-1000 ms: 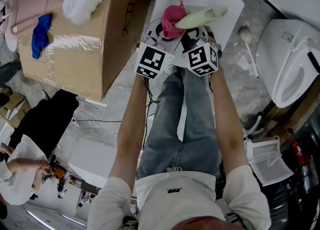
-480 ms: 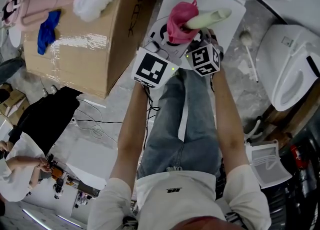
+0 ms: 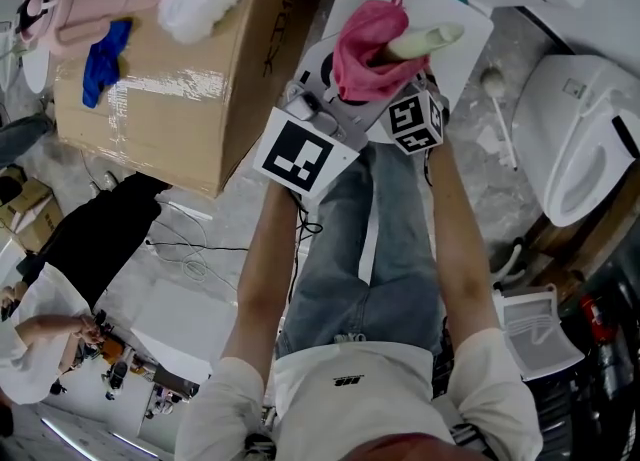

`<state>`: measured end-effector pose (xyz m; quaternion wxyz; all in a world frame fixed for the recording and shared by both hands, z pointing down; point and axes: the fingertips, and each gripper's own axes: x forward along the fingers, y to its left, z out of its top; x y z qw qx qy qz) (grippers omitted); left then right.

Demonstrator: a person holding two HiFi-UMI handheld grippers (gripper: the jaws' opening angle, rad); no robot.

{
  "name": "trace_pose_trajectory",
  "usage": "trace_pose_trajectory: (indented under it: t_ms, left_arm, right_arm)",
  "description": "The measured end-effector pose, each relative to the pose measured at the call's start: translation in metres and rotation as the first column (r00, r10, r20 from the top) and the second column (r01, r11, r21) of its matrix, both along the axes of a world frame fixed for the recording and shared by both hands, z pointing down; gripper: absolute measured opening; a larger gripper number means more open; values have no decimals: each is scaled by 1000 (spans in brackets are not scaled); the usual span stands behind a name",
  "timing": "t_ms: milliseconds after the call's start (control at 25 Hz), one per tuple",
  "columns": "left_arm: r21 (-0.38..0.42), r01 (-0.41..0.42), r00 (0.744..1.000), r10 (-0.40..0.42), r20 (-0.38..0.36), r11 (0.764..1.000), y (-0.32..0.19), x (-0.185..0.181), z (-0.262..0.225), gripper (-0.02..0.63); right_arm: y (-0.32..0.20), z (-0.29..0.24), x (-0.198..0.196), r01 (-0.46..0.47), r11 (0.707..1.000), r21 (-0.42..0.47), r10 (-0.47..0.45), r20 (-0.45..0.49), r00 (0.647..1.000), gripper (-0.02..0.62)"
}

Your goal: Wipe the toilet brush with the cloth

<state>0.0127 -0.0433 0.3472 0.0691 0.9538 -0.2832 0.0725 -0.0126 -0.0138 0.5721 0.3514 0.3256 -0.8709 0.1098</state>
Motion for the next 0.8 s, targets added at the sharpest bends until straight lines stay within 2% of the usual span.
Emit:
trace_pose_trajectory:
  t_ms: [200,360,520,680,800]
  left_arm:
    - [-2,27,1000,-27,0,1000,7,-14,-13,186]
    - [-23,80,996,-80,-24,997,12,-30,-23,186]
    - [-30,127,989,-129,-68,991,16,-42,-41,186]
    - [-11,139,988,-139,-71,990,21,-46,-58,186]
    - [-22,154,986,-155,-65,988,30,-52,-64,185]
  right_arm:
    - [1,-2,-2,2,1000,-24,-2,26,1000,88]
    - [4,-15,-4,-23,1000,-18,25,116,993,104]
    - [6,-35,1,-59,998,4,58,150,987,106]
    - [10,-63,9,-97,995,28,91,175,980,104]
    - [16,-95,11,-142,989,46,128,226,966,103]
